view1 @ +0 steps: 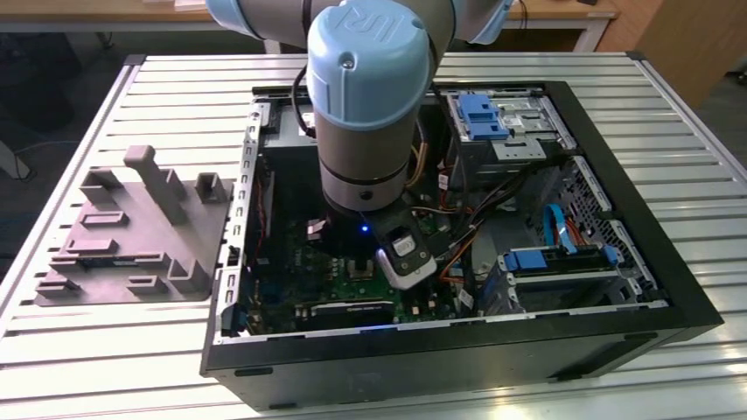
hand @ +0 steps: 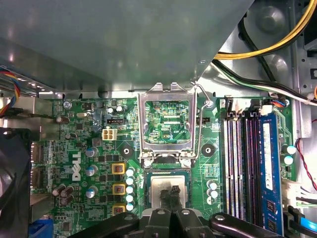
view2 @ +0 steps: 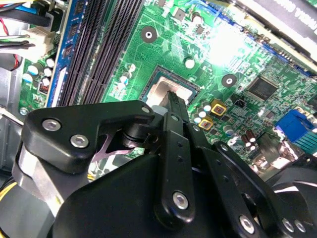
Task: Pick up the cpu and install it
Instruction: 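Close the cpu cover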
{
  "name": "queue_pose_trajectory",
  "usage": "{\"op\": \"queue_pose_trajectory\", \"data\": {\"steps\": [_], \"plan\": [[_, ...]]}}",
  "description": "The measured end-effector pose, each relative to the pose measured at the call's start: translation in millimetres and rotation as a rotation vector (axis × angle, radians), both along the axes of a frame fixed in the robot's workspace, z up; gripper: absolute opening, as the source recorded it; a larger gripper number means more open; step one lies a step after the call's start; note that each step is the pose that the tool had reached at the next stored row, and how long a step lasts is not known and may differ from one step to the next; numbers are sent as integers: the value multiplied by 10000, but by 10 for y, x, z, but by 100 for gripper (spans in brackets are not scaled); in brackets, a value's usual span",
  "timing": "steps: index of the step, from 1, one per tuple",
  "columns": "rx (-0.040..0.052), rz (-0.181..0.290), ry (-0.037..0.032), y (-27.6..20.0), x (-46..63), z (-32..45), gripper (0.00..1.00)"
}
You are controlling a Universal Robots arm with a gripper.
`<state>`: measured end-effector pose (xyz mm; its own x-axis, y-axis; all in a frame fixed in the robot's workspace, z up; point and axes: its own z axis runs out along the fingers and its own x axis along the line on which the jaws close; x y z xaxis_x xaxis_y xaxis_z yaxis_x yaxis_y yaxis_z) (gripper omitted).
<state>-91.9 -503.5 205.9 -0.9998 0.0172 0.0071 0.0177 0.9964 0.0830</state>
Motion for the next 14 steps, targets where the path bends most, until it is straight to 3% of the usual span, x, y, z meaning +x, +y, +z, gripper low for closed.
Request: {"op": "queue_pose_trajectory", "data": {"steps": [10,14], "plan": [[-1,0,0,0,0,3,11],[0,0,0,0,0,156,11]]}}
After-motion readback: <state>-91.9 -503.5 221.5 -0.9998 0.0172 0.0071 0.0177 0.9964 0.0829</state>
